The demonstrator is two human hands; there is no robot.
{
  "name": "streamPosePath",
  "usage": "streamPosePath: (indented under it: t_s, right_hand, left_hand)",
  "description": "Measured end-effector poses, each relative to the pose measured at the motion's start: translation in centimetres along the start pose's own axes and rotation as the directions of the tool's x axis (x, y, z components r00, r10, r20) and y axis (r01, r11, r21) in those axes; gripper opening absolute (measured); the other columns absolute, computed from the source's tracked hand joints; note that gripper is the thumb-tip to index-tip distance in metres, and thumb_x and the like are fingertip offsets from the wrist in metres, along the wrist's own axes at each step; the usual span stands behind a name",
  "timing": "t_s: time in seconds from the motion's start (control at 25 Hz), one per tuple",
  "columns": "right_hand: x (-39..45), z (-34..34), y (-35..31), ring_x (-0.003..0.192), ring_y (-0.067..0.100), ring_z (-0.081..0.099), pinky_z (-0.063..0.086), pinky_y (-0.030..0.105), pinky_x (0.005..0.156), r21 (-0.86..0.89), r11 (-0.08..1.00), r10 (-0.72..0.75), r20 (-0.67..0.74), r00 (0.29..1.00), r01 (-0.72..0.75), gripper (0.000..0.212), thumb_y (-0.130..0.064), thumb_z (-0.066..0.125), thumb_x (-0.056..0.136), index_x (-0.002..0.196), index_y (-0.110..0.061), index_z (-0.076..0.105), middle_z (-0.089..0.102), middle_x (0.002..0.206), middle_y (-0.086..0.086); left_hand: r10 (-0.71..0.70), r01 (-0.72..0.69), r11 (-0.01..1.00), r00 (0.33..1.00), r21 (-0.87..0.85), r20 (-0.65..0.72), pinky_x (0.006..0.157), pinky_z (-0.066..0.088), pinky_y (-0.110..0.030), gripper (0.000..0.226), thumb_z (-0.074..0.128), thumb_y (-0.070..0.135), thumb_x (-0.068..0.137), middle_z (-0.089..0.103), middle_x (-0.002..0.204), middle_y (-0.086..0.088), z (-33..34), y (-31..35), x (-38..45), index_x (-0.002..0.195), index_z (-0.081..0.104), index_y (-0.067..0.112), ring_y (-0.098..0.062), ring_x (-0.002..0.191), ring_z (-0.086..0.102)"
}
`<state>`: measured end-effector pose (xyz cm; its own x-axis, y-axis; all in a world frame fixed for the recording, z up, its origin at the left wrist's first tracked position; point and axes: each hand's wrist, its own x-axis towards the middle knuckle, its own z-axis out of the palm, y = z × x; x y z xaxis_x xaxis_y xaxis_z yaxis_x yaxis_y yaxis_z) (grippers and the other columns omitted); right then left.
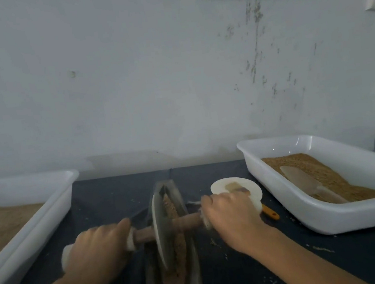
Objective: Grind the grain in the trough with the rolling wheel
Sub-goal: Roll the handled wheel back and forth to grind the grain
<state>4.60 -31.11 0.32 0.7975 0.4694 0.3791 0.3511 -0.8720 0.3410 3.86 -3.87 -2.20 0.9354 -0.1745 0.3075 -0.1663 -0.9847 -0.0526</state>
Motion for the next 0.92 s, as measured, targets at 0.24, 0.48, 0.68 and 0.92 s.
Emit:
streamPosePath:
  t_s: [0.24,0.48,0.68,0.92]
  right_hand:
    - [-3.7,-0.3,-0.5,0.046,0.011,0.050,0.032,0.027,0.041,0.110,0.994,-0.004,0.063,0.998,-0.003,0.052,-0.030,0.088,0.036,0.073,-0.024,0.052,0.056,0.058,-0.002]
    - [5.4,2.2,1.3,0.082,0.020,0.063,0.044,0.032,0.064,-0.004,0.986,0.169,0.031,0.985,-0.169,0.024,-0.025,0.064,0.086,0.104,-0.019,0.050,0.066,0.096,0.000]
    - [0.4,0.8,0.3,0.069,0.014,0.054,0.041,0.029,0.060,0.034,0.996,0.081,0.104,0.991,-0.085,0.029,-0.024,0.068,0.080,0.103,-0.022,0.049,0.062,0.088,-0.004]
    - [-2.5,-0.5,-0.4,0.063,0.014,0.057,0.034,0.030,0.054,0.113,0.994,-0.033,0.154,0.988,0.015,0.038,-0.030,0.078,0.060,0.086,-0.024,0.051,0.062,0.077,-0.003]
  left_hand:
    - [0.055,-0.046,0.986,0.997,0.163,-0.052,0.055,0.030,-0.027,0.031,0.058,0.060,0.066,0.039,0.065,0.015,-2.5,0.9,-4.2,0.077,0.036,0.041,0.000,0.063,0.053]
    - [-0.037,0.038,0.986,0.999,0.161,-0.014,0.070,0.047,-0.035,0.014,0.054,0.034,0.086,0.063,0.091,0.004,-0.9,0.5,6.1,0.088,0.042,0.027,-0.022,0.083,0.061]
    - [0.043,-0.037,0.992,0.998,0.119,-0.048,0.062,0.035,-0.028,0.025,0.056,0.040,0.084,0.054,0.081,0.011,-0.3,0.1,0.9,0.085,0.032,0.035,-0.011,0.072,0.056]
    - [0.082,-0.089,0.991,0.994,0.102,0.073,0.062,0.031,-0.028,0.025,0.054,0.042,0.079,0.046,0.075,0.016,-1.9,0.4,-3.1,0.078,0.030,0.039,-0.006,0.067,0.047]
